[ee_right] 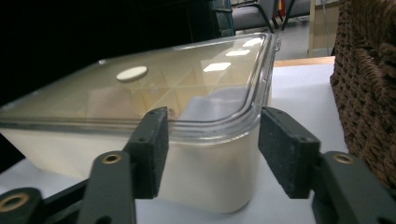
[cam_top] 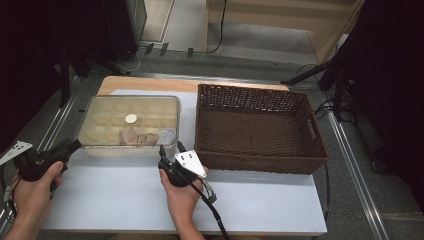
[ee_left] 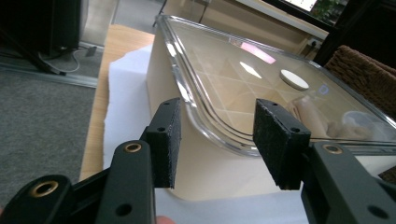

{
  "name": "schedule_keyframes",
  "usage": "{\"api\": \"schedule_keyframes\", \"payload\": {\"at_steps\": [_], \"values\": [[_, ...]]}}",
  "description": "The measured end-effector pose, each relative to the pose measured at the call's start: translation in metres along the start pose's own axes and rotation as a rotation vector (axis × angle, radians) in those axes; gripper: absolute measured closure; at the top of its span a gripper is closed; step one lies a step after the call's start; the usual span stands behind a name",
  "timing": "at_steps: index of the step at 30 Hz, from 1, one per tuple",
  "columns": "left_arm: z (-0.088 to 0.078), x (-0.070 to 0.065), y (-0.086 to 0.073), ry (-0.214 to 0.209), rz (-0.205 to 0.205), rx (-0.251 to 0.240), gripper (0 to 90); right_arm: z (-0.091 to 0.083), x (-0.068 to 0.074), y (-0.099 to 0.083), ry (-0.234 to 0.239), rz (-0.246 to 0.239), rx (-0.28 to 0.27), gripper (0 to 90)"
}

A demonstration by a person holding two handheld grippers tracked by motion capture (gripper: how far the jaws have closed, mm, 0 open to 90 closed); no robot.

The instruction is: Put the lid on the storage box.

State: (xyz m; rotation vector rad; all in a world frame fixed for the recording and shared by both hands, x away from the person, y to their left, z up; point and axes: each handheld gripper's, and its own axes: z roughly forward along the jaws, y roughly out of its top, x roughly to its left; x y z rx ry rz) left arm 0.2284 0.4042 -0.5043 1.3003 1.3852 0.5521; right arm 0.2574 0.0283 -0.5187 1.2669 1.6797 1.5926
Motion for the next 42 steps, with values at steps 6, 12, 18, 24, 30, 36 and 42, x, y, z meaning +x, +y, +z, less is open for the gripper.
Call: {"api": "schedule_keyframes", "payload": {"at_steps": [6,12,18,24,30,36,42], "values": [[0.000,0.000,0.000,-0.001,0.018,0.000,58.7,-0.007,-0.004,-0.003,0.012,-0.024,0.031,66.6],[-0.007,0.001,0.001,0.034,0.037,-0.011,75.9,-0.014,-0.007,-0.003,0.011,-0.023,0.058,87.5],[-0.011,0.002,0.001,0.053,0.056,-0.007,86.6,-0.011,-0.006,-0.006,0.031,-0.022,0.074,90.0],[-0.013,0.004,0.000,0.070,0.056,-0.003,89.3,-0.018,-0.002,-0.003,-0.045,-0.075,0.010,90.0],[-0.014,0.002,-0.004,0.103,0.076,0.011,90.0,-0.013,-0.002,0.003,-0.166,-0.131,0.003,90.0],[-0.004,0.009,0.003,0.136,0.064,-0.005,90.0,0.002,-0.001,0.002,-0.240,-0.132,0.001,90.0],[0.003,0.005,0.001,0.122,0.099,0.005,90.0,0.004,0.000,0.000,-0.211,-0.163,0.005,90.0]]}}
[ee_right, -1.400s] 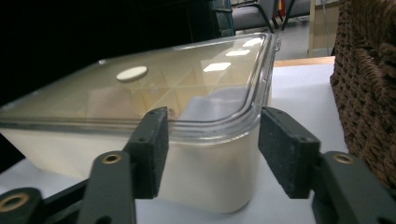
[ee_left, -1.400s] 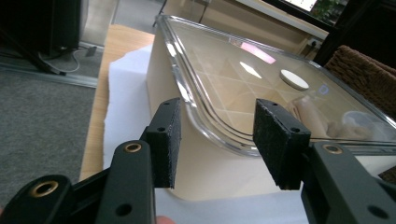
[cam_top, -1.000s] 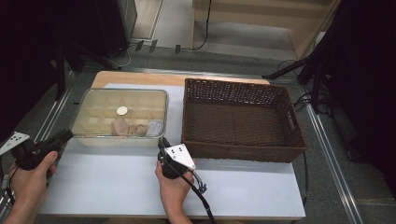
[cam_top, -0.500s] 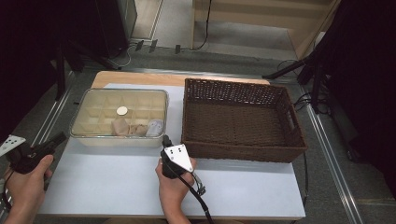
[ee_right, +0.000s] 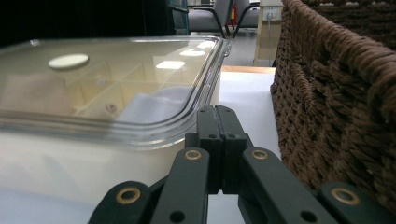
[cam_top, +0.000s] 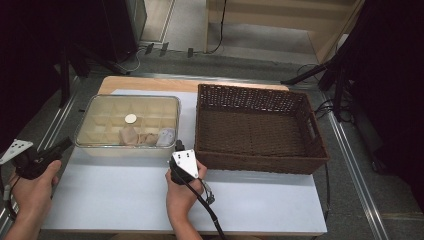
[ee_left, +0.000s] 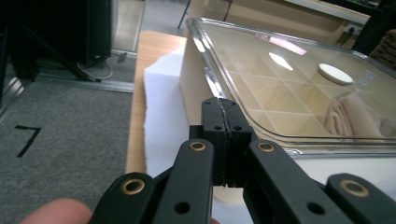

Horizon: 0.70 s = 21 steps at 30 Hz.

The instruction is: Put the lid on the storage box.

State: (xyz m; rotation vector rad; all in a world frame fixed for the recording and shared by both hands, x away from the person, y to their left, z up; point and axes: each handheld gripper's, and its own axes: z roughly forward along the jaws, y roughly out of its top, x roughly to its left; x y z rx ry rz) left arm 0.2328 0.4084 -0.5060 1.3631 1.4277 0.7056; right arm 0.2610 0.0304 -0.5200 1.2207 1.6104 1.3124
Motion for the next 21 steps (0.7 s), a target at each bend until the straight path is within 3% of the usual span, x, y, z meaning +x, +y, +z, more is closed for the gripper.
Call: {"api": "schedule_keyframes", "payload": {"at_steps": [15,18,19,21], "values": [[-0.003,-0.003,-0.006,0.007,-0.003,0.005,89.6,-0.005,-0.009,-0.001,0.092,-0.014,0.028,90.0],[-0.008,-0.005,-0.011,-0.001,-0.011,-0.005,86.5,-0.010,-0.012,-0.004,0.112,-0.004,0.031,83.1],[-0.010,-0.006,-0.013,-0.007,-0.012,-0.006,83.7,-0.014,-0.017,-0.008,0.136,0.032,0.041,73.7],[-0.014,-0.007,-0.017,-0.023,-0.019,-0.011,82.6,-0.016,-0.018,-0.009,0.141,0.044,0.043,69.8]]}}
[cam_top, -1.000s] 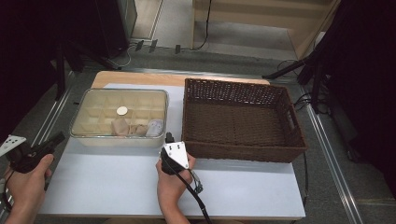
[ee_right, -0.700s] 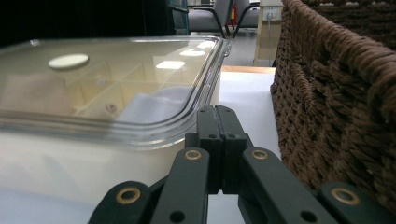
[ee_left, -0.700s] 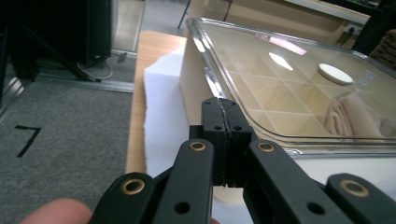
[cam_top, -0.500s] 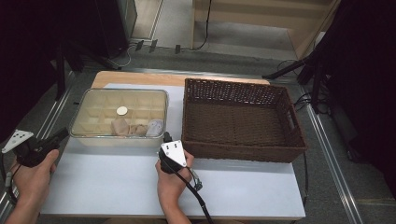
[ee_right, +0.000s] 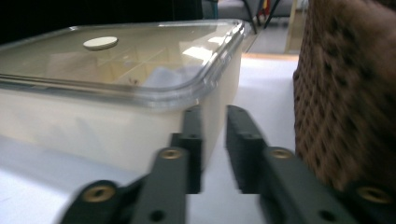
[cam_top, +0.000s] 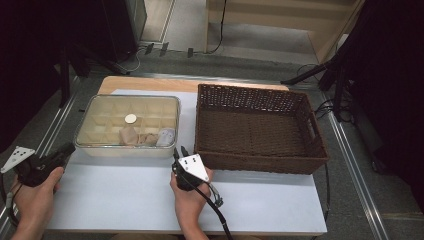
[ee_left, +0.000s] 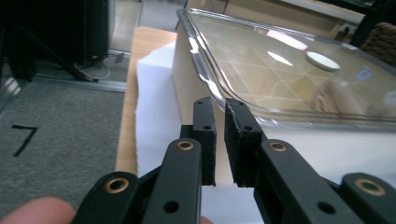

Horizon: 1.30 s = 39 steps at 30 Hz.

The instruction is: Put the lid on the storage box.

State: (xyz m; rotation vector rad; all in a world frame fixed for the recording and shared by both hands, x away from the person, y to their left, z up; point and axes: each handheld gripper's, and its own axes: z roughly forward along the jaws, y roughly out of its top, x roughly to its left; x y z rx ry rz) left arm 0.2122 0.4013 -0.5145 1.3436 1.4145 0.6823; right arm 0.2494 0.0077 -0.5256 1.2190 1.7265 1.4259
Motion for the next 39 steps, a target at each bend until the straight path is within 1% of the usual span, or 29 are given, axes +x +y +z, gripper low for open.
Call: {"api": "schedule_keyframes", "payload": {"at_steps": [1,2,3,6,7,8,9,10,11,12,13,14,15,16,17,18,20,21,24,25,27,28,30,31,32,34,35,37,39], "values": [[-0.004,-0.002,-0.003,-0.017,-0.011,-0.006,78.9,-0.007,-0.003,-0.004,0.008,-0.005,-0.005,63.5],[-0.004,-0.002,-0.003,-0.017,-0.011,-0.006,76.5,-0.007,-0.003,-0.004,0.008,-0.005,-0.005,63.5],[-0.006,-0.003,-0.005,-0.028,-0.015,-0.011,76.5,-0.009,-0.004,-0.006,0.010,-0.011,-0.006,60.5],[-0.010,-0.009,-0.009,-0.059,-0.036,-0.012,64.8,-0.016,-0.007,-0.010,0.076,0.002,0.014,52.6],[-0.011,-0.011,-0.011,-0.059,-0.037,-0.012,59.1,-0.019,-0.007,-0.011,0.093,0.003,0.017,49.9],[-0.013,-0.014,-0.013,-0.055,-0.035,-0.017,53.0,-0.022,-0.007,-0.011,0.103,-0.014,0.012,46.9],[-0.014,-0.018,-0.015,-0.050,-0.032,-0.023,48.1,-0.025,-0.007,-0.012,0.110,-0.020,0.015,43.3],[-0.016,-0.023,-0.019,-0.054,-0.025,-0.024,37.6,-0.031,-0.009,-0.012,0.122,-0.039,0.010,35.8],[-0.016,-0.023,-0.019,-0.054,-0.025,-0.024,32.3,-0.031,-0.009,-0.012,0.122,-0.039,0.010,35.8],[-0.017,-0.027,-0.022,-0.059,-0.023,-0.026,32.3,-0.032,-0.010,-0.012,0.122,-0.045,0.010,32.5],[-0.018,-0.029,-0.025,-0.073,-0.026,-0.027,24.1,-0.035,-0.012,-0.012,0.123,-0.045,0.017,28.6],[-0.018,-0.031,-0.026,-0.082,-0.027,-0.027,17.5,-0.038,-0.015,-0.013,0.141,-0.043,0.022,25.3],[-0.019,-0.033,-0.028,-0.088,-0.030,-0.028,12.3,-0.042,-0.017,-0.014,0.147,-0.058,0.029,19.9],[-0.020,-0.033,-0.030,-0.097,-0.026,-0.032,12.3,-0.042,-0.017,-0.014,0.147,-0.058,0.029,19.9],[-0.021,-0.035,-0.032,-0.110,-0.012,-0.031,9.8,-0.043,-0.018,-0.014,0.147,-0.067,0.029,16.6],[-0.022,-0.036,-0.034,-0.110,-0.007,-0.030,6.3,-0.046,-0.020,-0.016,0.157,-0.078,0.039,15.0],[-0.022,-0.038,-0.037,-0.104,-0.005,-0.012,3.1,-0.052,-0.025,-0.018,0.160,-0.071,0.045,14.9],[-0.022,-0.038,-0.038,-0.100,-0.010,-0.011,3.1,-0.052,-0.025,-0.018,0.160,-0.071,0.045,14.9],[-0.022,-0.038,-0.042,-0.085,-0.006,0.005,3.1,-0.058,-0.031,-0.019,0.153,-0.056,0.042,14.8],[-0.021,-0.039,-0.044,-0.085,-0.005,0.002,3.1,-0.063,-0.036,-0.020,0.151,-0.056,0.036,14.6],[-0.020,-0.040,-0.048,-0.085,0.002,0.008,3.1,-0.066,-0.038,-0.020,0.152,-0.053,0.037,14.3],[-0.019,-0.040,-0.050,-0.088,0.008,0.007,2.5,-0.071,-0.044,-0.020,0.151,-0.046,0.037,14.1],[-0.018,-0.042,-0.052,-0.094,0.031,0.011,1.5,-0.073,-0.046,-0.020,0.151,-0.043,0.039,13.5],[-0.018,-0.043,-0.053,-0.089,0.048,0.008,1.0,-0.078,-0.054,-0.021,0.166,-0.041,0.051,8.9],[-0.018,-0.043,-0.053,-0.089,0.048,0.008,1.0,-0.078,-0.054,-0.021,0.166,-0.041,0.051,8.9],[-0.016,-0.044,-0.055,-0.082,0.055,0.012,1.0,-0.083,-0.061,-0.022,0.180,-0.047,0.055,5.0],[-0.016,-0.045,-0.056,-0.082,0.061,0.011,1.0,-0.087,-0.067,-0.024,0.176,-0.054,0.056,4.9],[-0.016,-0.045,-0.056,-0.087,0.065,0.013,1.0,-0.088,-0.070,-0.025,0.174,-0.056,0.055,4.9],[-0.015,-0.044,-0.057,-0.091,0.064,0.019,1.0,-0.093,-0.078,-0.026,0.166,-0.056,0.053,4.9]]}}
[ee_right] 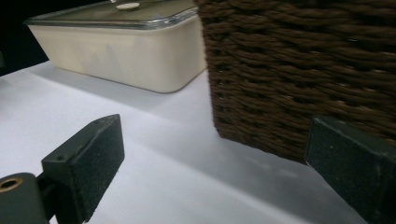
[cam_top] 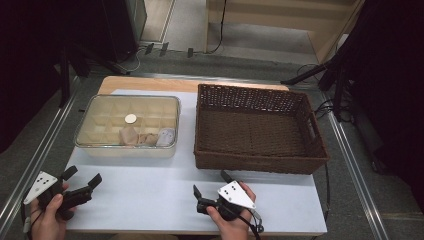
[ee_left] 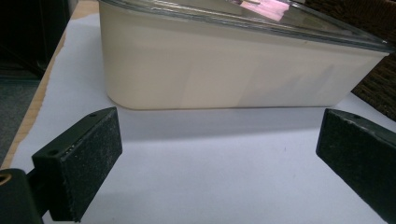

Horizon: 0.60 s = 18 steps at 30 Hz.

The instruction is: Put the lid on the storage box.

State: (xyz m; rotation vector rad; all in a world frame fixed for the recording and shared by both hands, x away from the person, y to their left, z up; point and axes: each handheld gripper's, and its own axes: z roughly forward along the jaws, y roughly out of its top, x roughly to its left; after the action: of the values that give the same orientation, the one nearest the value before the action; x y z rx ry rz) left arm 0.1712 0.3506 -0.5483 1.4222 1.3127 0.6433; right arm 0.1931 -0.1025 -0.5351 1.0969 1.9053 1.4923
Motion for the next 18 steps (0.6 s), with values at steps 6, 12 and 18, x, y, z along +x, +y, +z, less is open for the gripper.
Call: {"api": "schedule_keyframes", "payload": {"at_steps": [6,12,18], "values": [[0.003,-0.002,-0.003,-0.008,0.030,0.019,1.0,-0.018,-0.023,-0.003,-0.033,0.014,-0.006,4.9],[0.005,-0.005,-0.005,-0.002,0.065,0.040,1.0,-0.035,-0.047,-0.006,-0.068,0.022,-0.020,4.9],[0.007,-0.006,-0.005,-0.002,0.067,0.051,1.0,-0.056,-0.078,-0.011,-0.114,0.017,-0.017,4.9]]}}
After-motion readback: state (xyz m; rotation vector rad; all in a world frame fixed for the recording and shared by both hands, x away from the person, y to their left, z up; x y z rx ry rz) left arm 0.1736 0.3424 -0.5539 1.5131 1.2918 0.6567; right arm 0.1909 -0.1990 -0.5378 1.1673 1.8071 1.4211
